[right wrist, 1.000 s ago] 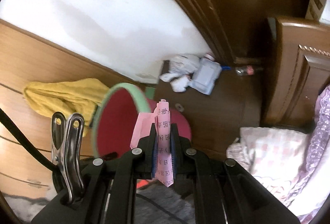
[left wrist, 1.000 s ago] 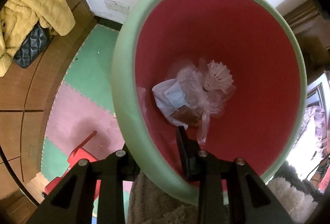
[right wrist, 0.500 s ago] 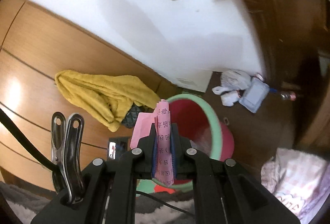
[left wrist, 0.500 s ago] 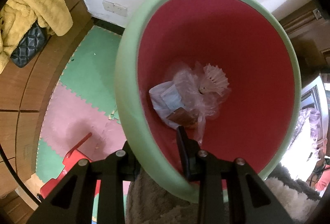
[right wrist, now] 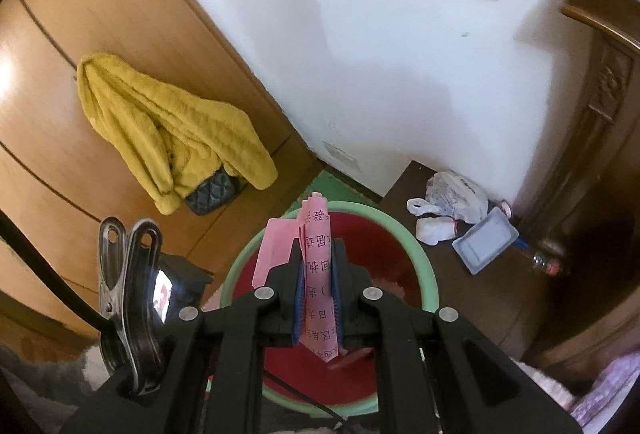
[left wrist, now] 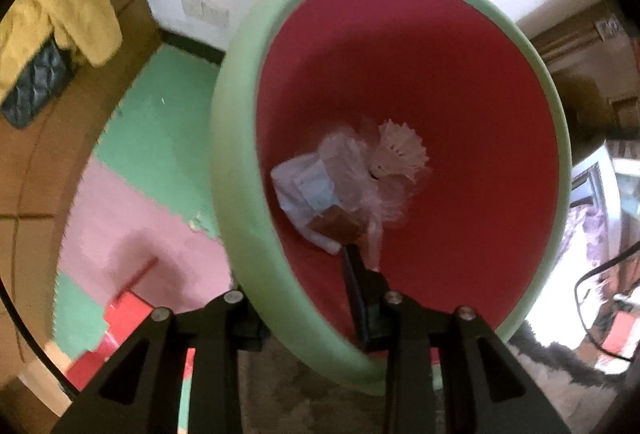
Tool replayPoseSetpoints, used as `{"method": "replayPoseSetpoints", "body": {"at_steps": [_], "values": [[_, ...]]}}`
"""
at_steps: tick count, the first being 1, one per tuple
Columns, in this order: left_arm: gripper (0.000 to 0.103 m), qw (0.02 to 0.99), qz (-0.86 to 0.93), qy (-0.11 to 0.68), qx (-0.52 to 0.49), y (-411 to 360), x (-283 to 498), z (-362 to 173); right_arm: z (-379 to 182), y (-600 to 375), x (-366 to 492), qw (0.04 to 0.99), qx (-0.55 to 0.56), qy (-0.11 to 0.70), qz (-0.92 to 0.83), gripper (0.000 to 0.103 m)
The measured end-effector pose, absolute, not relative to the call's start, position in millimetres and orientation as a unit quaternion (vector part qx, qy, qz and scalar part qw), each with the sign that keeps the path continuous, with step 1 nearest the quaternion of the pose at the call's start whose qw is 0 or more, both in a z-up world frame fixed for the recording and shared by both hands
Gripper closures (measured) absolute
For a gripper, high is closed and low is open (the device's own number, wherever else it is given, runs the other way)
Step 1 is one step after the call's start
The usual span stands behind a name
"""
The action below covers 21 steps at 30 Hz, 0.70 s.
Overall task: Collect trash
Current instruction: 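Carry the pink paper over the bucket and open the right tool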
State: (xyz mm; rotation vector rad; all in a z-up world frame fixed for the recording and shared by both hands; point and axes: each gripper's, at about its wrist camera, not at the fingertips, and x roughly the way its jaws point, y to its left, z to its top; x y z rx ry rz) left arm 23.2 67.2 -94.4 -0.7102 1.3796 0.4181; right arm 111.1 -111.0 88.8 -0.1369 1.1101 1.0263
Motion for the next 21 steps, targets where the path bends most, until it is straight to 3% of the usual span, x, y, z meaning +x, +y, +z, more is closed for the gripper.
{"method": "replayPoseSetpoints", "body": {"at_steps": [15,21], "values": [[0.07,0.687,0.166,0.629,-0.325,75,26,-99,60,-87,102,0.695,-0.125,0.517,0.483,0.09],[0.071,0.684,0.163,0.64,-0.312,74,32,-101,13,-65,99,0.658,-0.166,0.553,0.483,0.089]]}}
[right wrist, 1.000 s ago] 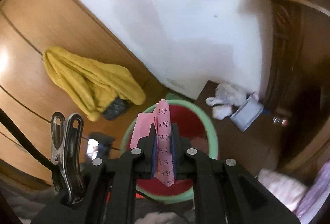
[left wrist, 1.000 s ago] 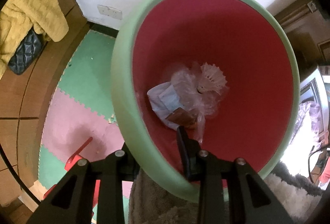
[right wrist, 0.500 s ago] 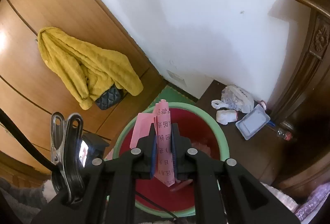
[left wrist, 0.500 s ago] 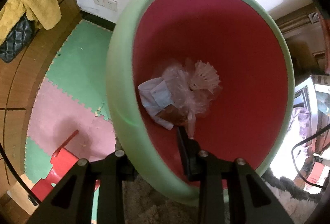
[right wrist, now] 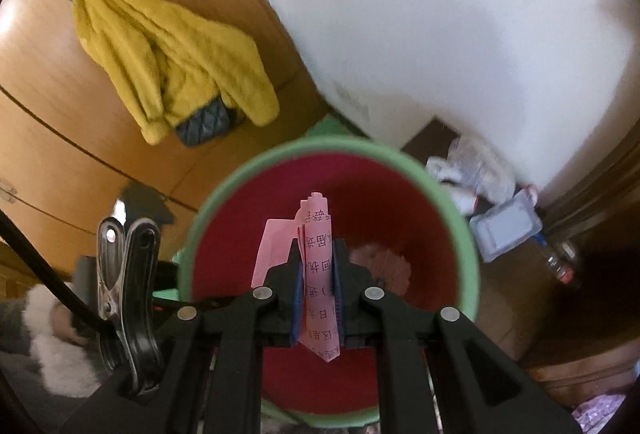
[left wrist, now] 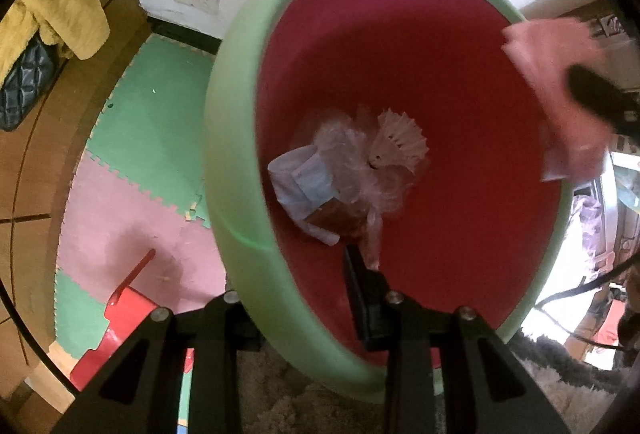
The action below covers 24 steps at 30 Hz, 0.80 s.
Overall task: Collect trash
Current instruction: 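Carry the pink paper over the bucket and open the right tool, then release the pink paper into the bucket and lift the open right tool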
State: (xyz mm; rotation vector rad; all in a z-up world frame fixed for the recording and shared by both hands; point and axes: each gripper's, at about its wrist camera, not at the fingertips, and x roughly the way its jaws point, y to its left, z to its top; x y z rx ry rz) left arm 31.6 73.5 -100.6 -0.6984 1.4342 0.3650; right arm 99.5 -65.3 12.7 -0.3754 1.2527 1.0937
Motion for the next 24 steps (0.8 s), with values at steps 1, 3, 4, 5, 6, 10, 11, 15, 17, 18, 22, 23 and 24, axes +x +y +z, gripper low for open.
{"method": "replayPoseSetpoints", "body": {"at_steps": [1,3,4,5,6,10,11,15,17,18,22,23,24], "values": [[0.071,0.685,0.163,0.64,-0.307,73,32,-101,3,-62,101,0.651,-0.166,0.564,0.48,0.089],[0.071,0.686,0.162,0.642,-0.303,73,34,-101,-11,-60,103,0.641,-0.164,0.579,0.476,0.089],[0.071,0.685,0.163,0.642,-0.303,73,34,-102,-16,-59,104,0.638,-0.161,0.586,0.474,0.089],[0.071,0.685,0.163,0.643,-0.301,73,34,-102,-20,-59,107,0.635,-0.157,0.593,0.469,0.088],[0.071,0.685,0.162,0.644,-0.3,73,35,-102,-25,-59,109,0.633,-0.154,0.6,0.464,0.088],[0.071,0.685,0.162,0.644,-0.299,72,35,-103,-35,-60,117,0.631,-0.157,0.616,0.445,0.087],[0.071,0.685,0.162,0.645,-0.298,73,36,-103,-36,-60,119,0.632,-0.159,0.616,0.442,0.087],[0.071,0.681,0.165,0.649,-0.297,73,38,-104,-33,-59,125,0.643,-0.168,0.608,0.433,0.087],[0.071,0.68,0.166,0.649,-0.298,72,38,-105,-29,-60,127,0.648,-0.173,0.601,0.434,0.084],[0.071,0.68,0.166,0.648,-0.298,72,39,-105,-29,-61,128,0.649,-0.175,0.601,0.432,0.083],[0.071,0.681,0.164,0.65,-0.296,74,38,-104,-33,-62,131,0.652,-0.183,0.604,0.419,0.082],[0.071,0.681,0.163,0.649,-0.295,74,38,-104,-33,-61,131,0.653,-0.184,0.603,0.42,0.078],[0.071,0.682,0.163,0.649,-0.295,74,38,-104,-33,-59,131,0.653,-0.185,0.601,0.422,0.074]]}}
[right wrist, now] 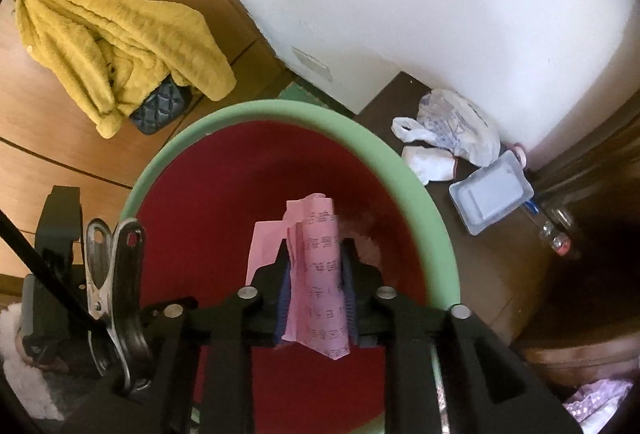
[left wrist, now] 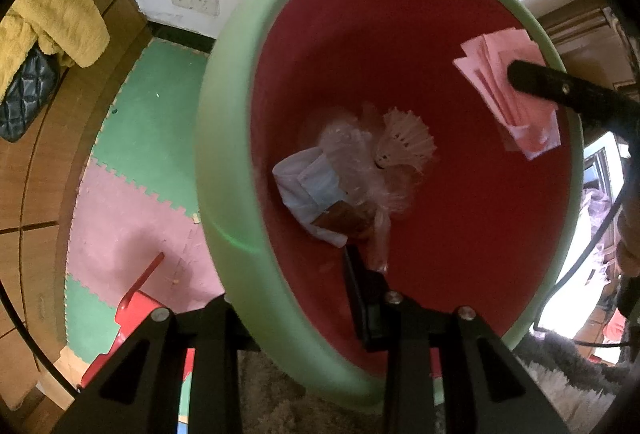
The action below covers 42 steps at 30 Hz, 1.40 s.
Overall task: Collect trash
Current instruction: 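Release the pink paper into the bucket and lift the open right tool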
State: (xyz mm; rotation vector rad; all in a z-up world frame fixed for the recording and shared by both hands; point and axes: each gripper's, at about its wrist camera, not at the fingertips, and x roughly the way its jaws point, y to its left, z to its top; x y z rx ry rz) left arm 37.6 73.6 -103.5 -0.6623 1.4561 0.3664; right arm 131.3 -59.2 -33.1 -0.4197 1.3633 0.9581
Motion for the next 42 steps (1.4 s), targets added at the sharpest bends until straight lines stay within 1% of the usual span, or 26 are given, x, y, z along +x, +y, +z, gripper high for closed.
{"method": "replayPoseSetpoints", "body": {"at_steps": [2,8,11,13,15,16,21,24,31,38,42], "values": [[0.071,0.682,0.163,0.649,-0.296,74,37,-104,-33,-57,132,0.652,-0.182,0.601,0.424,0.071],[0.071,0.682,0.161,0.65,-0.294,75,38,-104,-34,-52,133,0.658,-0.184,0.602,0.414,0.069],[0.071,0.682,0.16,0.65,-0.293,73,38,-104,-32,-52,133,0.66,-0.173,0.603,0.413,0.064],[0.071,0.683,0.161,0.65,-0.293,74,38,-104,-31,-51,131,0.659,-0.165,0.604,0.417,0.055],[0.071,0.685,0.161,0.65,-0.288,73,38,-103,-29,-46,125,0.649,-0.171,0.604,0.43,0.03],[0.071,0.686,0.161,0.649,-0.287,72,38,-103,-30,-44,122,0.64,-0.174,0.609,0.435,0.027],[0.071,0.69,0.16,0.647,-0.282,70,38,-102,-31,-42,122,0.632,-0.142,0.635,0.422,0.026],[0.071,0.69,0.158,0.65,-0.277,70,38,-102,-32,-40,125,0.629,-0.142,0.643,0.413,0.026],[0.071,0.692,0.158,0.65,-0.272,70,39,-104,-35,-41,124,0.636,-0.168,0.637,0.401,0.026],[0.071,0.692,0.157,0.651,-0.268,70,38,-104,-34,-49,126,0.64,-0.148,0.65,0.381,0.026],[0.07,0.692,0.155,0.652,-0.268,70,38,-103,-24,-62,127,0.661,-0.143,0.643,0.359,0.026]]}}
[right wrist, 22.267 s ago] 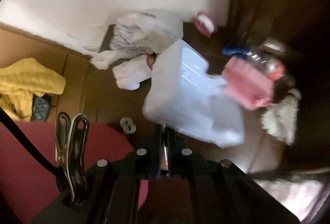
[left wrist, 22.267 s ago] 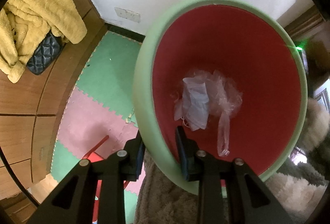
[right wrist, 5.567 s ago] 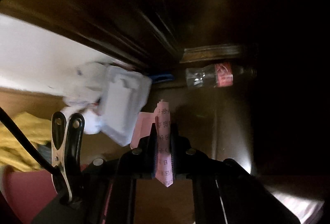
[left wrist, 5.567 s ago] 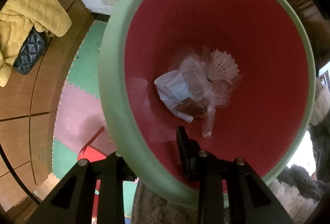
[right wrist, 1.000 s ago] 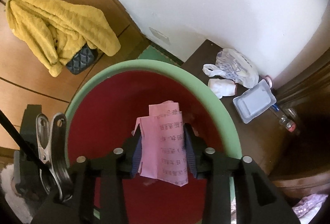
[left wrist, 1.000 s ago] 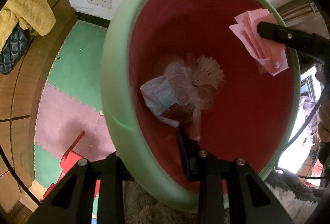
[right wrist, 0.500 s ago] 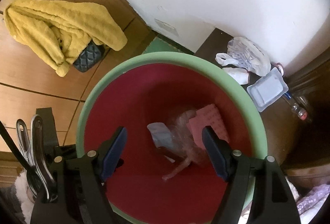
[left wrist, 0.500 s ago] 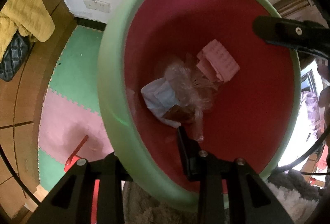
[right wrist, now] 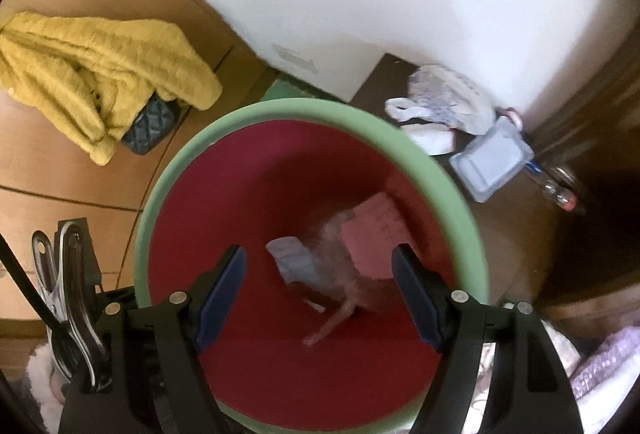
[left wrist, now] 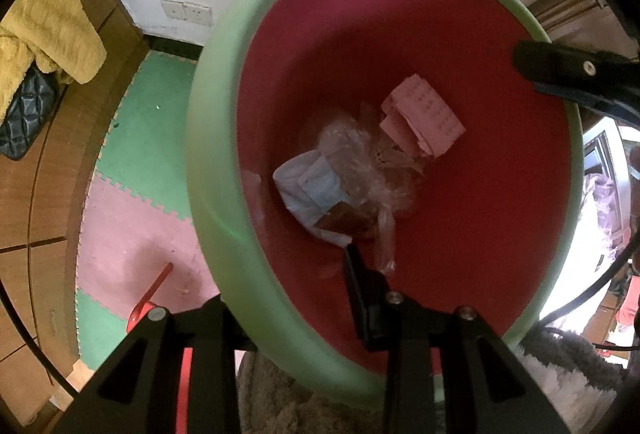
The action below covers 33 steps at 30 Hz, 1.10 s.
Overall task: Collect trash
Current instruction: 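Release the pink paper into the bucket and lift the open right tool, then reach the open right tool to the white plastic tray on the nightstand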
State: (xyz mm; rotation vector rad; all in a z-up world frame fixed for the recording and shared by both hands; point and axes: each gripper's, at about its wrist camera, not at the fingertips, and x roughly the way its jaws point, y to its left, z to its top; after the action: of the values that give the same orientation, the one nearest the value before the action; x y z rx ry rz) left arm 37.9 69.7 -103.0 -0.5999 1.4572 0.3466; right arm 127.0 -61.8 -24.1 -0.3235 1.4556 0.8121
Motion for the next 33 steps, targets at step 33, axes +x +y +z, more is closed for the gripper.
{"method": "replayPoseSetpoints", "body": {"at_steps": [33], "values": [[0.068,0.656,0.231,0.674,-0.249,76,40,-113,-8,-144,150,0.718,-0.192,0.608,0.28,0.017]]}}
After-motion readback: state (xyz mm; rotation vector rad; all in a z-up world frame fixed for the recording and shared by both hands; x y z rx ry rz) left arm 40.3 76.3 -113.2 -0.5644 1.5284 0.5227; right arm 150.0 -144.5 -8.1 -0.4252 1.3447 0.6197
